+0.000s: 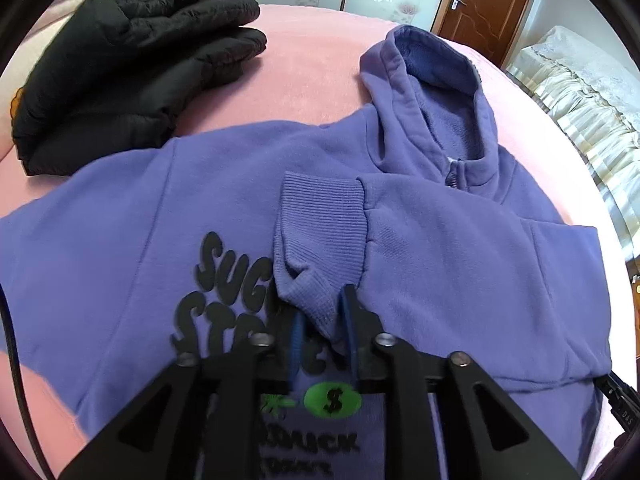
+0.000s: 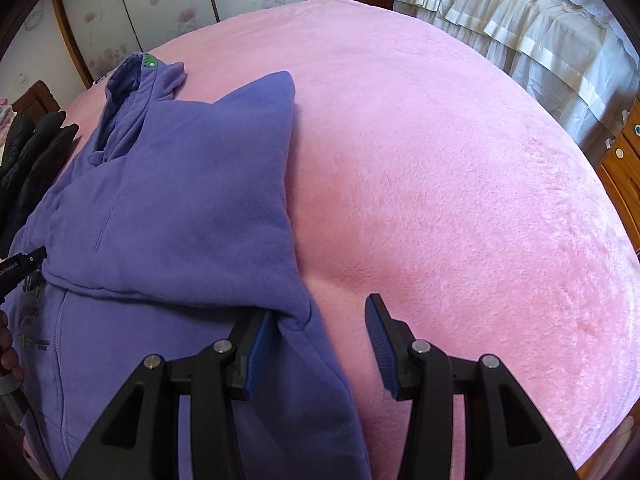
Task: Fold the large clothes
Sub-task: 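Grasp the folded cuff with the left tool, adjust it, release, then lift both tools away from the hoodie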
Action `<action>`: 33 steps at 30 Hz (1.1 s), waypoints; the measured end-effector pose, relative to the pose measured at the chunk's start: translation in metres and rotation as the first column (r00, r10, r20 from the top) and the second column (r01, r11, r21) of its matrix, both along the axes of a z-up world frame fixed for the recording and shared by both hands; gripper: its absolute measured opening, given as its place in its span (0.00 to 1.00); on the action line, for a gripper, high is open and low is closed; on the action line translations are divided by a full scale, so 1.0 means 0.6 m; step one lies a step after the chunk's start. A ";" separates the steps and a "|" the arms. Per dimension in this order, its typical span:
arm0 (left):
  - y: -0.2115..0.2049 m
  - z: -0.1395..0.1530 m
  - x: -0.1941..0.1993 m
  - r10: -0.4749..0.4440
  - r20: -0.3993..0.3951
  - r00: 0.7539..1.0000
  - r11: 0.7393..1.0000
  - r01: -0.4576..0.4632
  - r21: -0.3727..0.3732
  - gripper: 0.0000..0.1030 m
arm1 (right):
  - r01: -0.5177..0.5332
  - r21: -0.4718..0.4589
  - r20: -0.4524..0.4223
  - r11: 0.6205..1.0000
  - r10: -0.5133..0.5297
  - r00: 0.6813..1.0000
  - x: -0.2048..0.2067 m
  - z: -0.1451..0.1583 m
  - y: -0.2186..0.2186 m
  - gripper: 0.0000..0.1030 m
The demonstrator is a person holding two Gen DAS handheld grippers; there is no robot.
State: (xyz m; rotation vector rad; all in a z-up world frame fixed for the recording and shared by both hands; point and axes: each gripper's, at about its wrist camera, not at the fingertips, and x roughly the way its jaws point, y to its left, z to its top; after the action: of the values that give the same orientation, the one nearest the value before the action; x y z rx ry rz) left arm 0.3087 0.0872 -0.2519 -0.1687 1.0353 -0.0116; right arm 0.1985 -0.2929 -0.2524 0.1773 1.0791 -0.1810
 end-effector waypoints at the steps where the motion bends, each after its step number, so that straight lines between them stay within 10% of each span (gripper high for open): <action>1: 0.001 0.015 -0.006 -0.005 0.002 1.000 1.000 0.005 0.009 0.30 | -0.005 0.000 0.000 1.000 0.005 1.000 -0.002 0.009 0.000 0.45; 11: -0.021 0.139 -0.021 -0.096 0.187 0.978 0.992 0.080 0.094 0.45 | -0.097 -0.071 0.167 0.993 0.107 0.980 0.019 0.135 0.032 0.44; 21: -0.057 0.026 0.089 -0.056 0.013 0.998 0.995 0.054 0.088 0.30 | -0.210 -0.029 0.111 0.977 0.212 0.971 0.235 0.076 0.143 0.37; 24: -0.037 -0.009 0.104 -0.025 -0.036 0.999 0.996 0.028 0.082 0.31 | -0.185 -0.038 0.023 0.982 0.186 0.982 0.276 0.024 0.126 0.30; 27: -0.031 -0.019 0.102 -0.039 -0.030 0.999 0.996 0.041 0.076 0.32 | -0.127 -0.068 -0.017 0.990 0.126 0.992 0.291 -0.010 0.076 0.01; 33: -0.048 -0.019 0.100 -0.040 -0.025 0.999 0.990 0.043 0.133 0.32 | -0.097 0.050 0.013 0.994 0.097 0.995 0.287 -0.008 0.018 0.00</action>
State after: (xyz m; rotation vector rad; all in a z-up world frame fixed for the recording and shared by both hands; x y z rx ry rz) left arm 0.3688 0.0583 -0.2633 -0.0256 1.0580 0.0216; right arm 0.3705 -0.2819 -0.2573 0.1708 1.0798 -0.0652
